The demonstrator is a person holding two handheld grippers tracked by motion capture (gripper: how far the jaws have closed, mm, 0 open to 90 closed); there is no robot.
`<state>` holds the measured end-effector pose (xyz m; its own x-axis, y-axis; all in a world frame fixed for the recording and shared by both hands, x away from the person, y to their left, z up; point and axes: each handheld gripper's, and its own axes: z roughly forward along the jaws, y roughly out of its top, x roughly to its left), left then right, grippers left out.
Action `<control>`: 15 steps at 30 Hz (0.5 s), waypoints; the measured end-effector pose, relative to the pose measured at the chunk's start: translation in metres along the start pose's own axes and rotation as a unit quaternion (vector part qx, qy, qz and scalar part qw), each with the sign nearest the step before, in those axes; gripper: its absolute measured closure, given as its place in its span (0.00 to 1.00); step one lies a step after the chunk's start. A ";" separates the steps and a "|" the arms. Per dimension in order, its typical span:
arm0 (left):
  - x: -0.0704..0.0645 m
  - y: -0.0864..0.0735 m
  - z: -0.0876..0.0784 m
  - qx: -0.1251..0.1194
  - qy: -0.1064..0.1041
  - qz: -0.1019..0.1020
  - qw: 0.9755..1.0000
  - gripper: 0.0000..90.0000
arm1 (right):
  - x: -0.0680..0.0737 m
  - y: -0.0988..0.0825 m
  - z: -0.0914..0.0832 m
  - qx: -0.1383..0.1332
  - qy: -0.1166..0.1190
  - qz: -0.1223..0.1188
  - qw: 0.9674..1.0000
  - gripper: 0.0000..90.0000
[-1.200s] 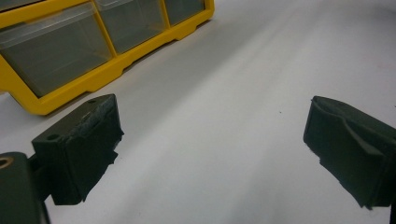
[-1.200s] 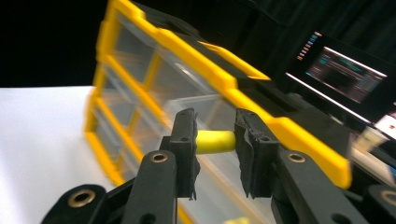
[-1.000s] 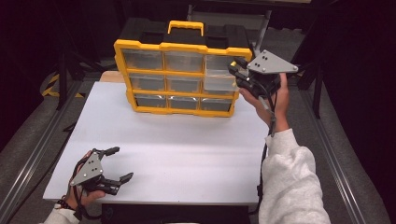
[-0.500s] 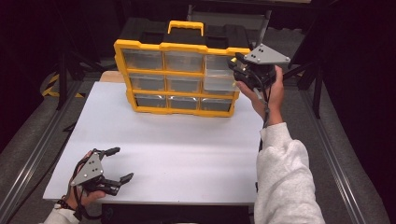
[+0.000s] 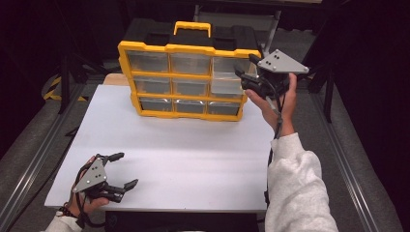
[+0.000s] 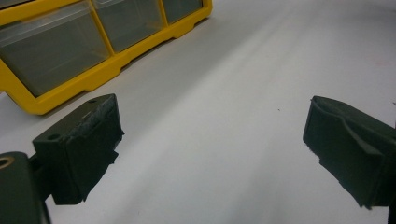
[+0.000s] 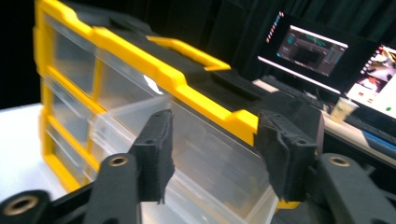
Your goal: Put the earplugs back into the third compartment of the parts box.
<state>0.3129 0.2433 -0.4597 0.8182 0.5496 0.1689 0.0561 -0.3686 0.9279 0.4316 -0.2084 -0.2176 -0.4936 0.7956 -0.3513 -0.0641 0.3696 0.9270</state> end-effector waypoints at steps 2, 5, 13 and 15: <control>0.000 0.000 0.000 0.001 0.000 0.002 1.000 0.06 | 0.002 0.000 -0.003 -0.005 0.000 0.000 1.000 0.49; 0.000 0.000 0.000 0.001 0.000 0.002 1.000 0.06 | 0.010 -0.002 -0.015 -0.017 0.001 -0.012 1.000 0.44; 0.000 0.000 0.000 0.000 -0.002 0.001 1.000 0.06 | 0.033 -0.019 -0.036 -0.051 0.007 -0.012 0.999 0.34; 0.000 0.000 0.001 -0.001 -0.002 0.000 1.000 0.06 | 0.042 -0.028 -0.042 -0.059 0.010 -0.017 0.998 0.32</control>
<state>0.3133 0.2428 -0.4597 0.8206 0.5466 0.1667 0.0556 -0.3667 0.9287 0.3764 -0.2054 -0.2530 -0.5073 0.7730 -0.3808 -0.1823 0.3357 0.9242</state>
